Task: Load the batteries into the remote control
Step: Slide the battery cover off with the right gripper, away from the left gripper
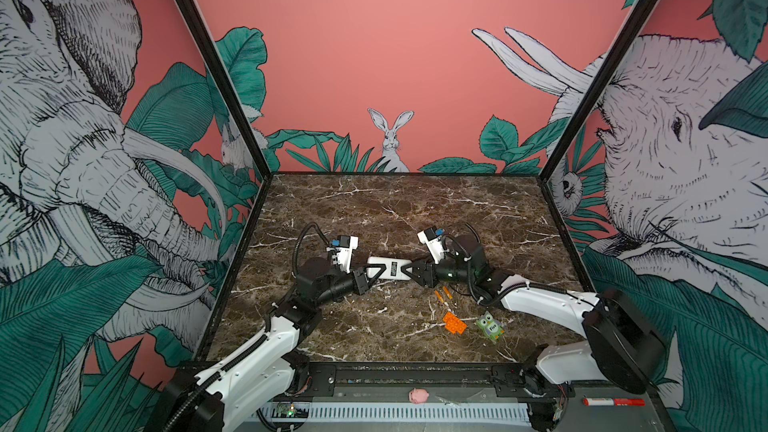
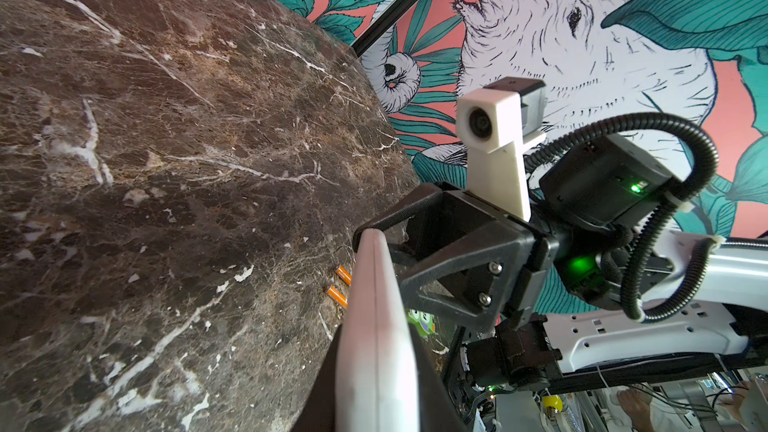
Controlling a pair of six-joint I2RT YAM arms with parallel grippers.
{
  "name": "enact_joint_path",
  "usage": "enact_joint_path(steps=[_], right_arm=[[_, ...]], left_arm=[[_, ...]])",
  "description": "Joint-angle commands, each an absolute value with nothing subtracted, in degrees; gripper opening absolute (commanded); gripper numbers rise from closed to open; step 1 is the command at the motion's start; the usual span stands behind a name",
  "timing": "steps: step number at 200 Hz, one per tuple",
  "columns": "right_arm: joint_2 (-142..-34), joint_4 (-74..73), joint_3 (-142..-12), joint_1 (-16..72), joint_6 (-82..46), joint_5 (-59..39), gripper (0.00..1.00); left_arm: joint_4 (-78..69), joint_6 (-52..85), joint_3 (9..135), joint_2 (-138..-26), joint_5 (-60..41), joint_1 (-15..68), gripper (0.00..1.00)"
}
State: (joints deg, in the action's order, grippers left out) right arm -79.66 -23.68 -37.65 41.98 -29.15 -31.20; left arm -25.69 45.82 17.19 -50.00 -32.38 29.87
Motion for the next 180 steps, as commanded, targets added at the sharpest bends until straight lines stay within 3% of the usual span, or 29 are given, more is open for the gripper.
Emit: enact_joint_path(steps=[1,15,180], right_arm=[[-79.3,-27.5,-37.2,42.2,-29.4,-34.1,0.45],[-79.4,-28.0,-37.2,42.2,-29.6,-34.5,0.4],[-78.8,-28.9,-37.4,42.2,-28.7,-36.9,0.29]], left_arm=[[-29.8,47.0,16.8,-48.5,-33.0,30.1,0.0],[-30.3,47.3,16.7,-48.4,-33.2,30.1,0.0],[-29.4,47.0,17.0,-49.5,-32.1,30.1,0.0]])
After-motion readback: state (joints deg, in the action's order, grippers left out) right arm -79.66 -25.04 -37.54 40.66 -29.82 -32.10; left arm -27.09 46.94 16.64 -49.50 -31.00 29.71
